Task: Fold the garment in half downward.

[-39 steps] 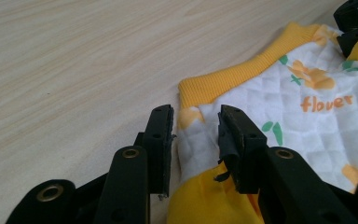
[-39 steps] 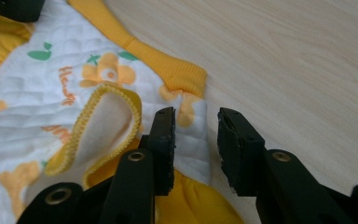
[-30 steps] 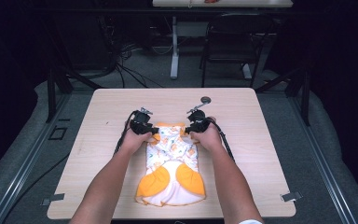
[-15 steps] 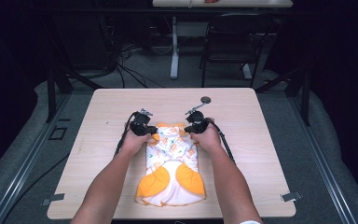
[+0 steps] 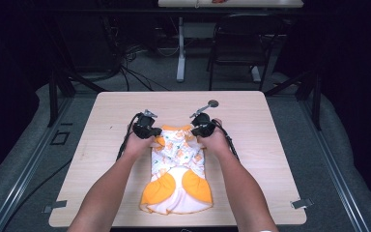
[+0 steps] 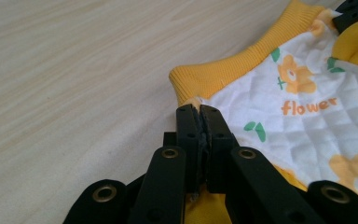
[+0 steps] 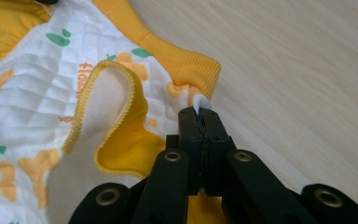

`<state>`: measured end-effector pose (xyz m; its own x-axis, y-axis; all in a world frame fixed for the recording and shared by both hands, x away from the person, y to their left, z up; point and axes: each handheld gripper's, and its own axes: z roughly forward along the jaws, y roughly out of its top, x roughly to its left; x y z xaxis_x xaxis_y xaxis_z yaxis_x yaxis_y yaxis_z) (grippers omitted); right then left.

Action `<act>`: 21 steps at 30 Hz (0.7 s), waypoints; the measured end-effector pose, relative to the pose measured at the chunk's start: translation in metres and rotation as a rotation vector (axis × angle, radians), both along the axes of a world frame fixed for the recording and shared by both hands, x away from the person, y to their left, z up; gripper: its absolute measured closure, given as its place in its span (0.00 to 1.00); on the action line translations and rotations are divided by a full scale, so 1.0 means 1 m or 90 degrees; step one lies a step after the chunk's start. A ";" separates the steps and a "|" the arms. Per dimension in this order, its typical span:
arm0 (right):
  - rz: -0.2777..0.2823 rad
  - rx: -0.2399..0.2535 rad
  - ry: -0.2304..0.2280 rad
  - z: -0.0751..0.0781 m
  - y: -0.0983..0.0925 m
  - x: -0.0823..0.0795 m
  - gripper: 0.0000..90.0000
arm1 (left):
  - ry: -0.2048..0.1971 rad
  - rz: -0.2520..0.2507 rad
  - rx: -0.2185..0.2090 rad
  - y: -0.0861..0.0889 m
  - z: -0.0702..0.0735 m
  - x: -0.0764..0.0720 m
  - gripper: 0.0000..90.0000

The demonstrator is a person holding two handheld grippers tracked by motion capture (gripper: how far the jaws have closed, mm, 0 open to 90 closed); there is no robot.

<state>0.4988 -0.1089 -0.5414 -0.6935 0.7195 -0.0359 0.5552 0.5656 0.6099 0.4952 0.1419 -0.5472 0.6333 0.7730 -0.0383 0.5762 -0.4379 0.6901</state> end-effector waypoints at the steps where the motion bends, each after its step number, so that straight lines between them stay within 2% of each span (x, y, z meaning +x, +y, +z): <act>1: -0.001 0.009 -0.004 0.003 -0.002 0.000 0.99 | -0.003 0.000 -0.004 0.000 0.002 -0.001 0.97; 5: -0.005 0.038 -0.017 0.015 -0.007 -0.003 0.99 | -0.017 -0.006 -0.009 0.002 0.012 -0.002 0.97; 10: -0.007 0.047 -0.033 0.024 -0.011 -0.007 0.99 | -0.041 -0.018 -0.012 0.003 0.030 -0.004 0.97; 13: 0.004 0.034 -0.042 0.032 -0.011 -0.008 0.99 | -0.056 -0.019 -0.014 0.003 0.038 -0.005 0.97; 17: 0.016 0.038 -0.061 0.047 -0.008 -0.010 0.99 | -0.062 -0.016 -0.019 0.007 0.045 -0.004 0.97; 20: 0.022 0.034 -0.079 0.058 -0.006 -0.012 0.99 | -0.076 -0.016 -0.027 0.011 0.058 -0.005 0.97; 21: 0.022 0.034 -0.079 0.058 -0.006 -0.012 0.99 | -0.076 -0.016 -0.027 0.011 0.058 -0.005 0.97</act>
